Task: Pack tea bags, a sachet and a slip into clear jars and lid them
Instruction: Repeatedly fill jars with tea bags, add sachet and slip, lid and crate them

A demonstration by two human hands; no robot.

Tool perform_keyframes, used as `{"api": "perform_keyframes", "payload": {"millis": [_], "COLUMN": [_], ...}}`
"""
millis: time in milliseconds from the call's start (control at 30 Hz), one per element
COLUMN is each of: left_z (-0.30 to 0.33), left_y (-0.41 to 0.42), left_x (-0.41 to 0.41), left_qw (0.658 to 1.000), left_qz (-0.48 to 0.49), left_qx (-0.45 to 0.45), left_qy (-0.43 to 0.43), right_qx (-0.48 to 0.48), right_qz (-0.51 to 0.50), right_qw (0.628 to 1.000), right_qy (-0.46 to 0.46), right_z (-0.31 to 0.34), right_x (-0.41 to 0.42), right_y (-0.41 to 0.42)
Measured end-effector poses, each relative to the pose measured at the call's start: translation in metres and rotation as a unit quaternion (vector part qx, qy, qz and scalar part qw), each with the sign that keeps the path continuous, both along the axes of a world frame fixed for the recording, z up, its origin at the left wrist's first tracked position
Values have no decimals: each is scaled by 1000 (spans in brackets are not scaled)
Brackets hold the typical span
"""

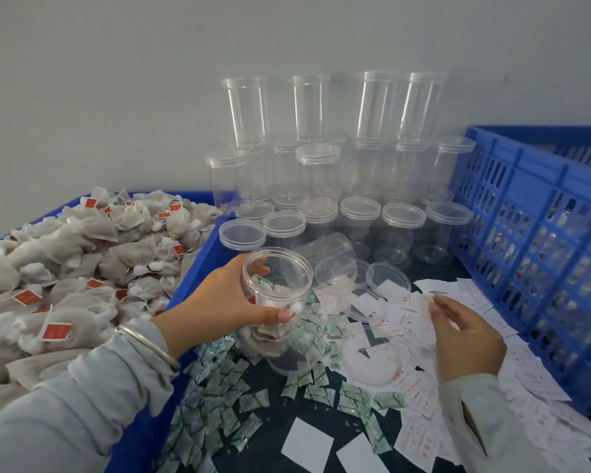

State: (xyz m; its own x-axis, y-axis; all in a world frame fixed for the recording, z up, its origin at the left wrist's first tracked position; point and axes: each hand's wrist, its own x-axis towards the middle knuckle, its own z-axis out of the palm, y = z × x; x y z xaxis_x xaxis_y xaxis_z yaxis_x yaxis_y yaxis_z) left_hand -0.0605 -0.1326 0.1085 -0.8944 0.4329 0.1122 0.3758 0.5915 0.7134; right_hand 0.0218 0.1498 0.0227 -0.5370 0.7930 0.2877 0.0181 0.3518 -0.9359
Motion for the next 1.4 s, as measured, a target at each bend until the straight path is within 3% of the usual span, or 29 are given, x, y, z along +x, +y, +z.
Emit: {"api": "perform_keyframes", "payload": {"millis": [167,300,400,533,700,933,1033,1400], "left_z": [1,2,1,0,0,25,42,123], "left_y": [3,3,3,2,3,36,65,228], "left_x": [3,6,6,7,7,20,24,45], "left_qw": [1000,1000,999,998,998,989,982,940], "left_qz": [-12,-22,-33,-38,-30,-26,-49,-178], "left_qx": [-7,-3,25,43,59,141,181,278], "left_qy": [4,5,4,7,10,36,33,86], "right_qx": [66,179,238,221,223,371,443,587], "right_qz": [100,201,245,283,292,295,301,172], "right_qw": [976,936,922,927,924,873,841,791], "right_qy": [180,229,185,106,108,118,78,3], "right_z": [62,92,92,81,81,113,136,231], "right_x": [2,-5,-18,-19,-10,15,27,73], "right_y": [-58,-107,-124,-128,-113,-76,-48,84]}}
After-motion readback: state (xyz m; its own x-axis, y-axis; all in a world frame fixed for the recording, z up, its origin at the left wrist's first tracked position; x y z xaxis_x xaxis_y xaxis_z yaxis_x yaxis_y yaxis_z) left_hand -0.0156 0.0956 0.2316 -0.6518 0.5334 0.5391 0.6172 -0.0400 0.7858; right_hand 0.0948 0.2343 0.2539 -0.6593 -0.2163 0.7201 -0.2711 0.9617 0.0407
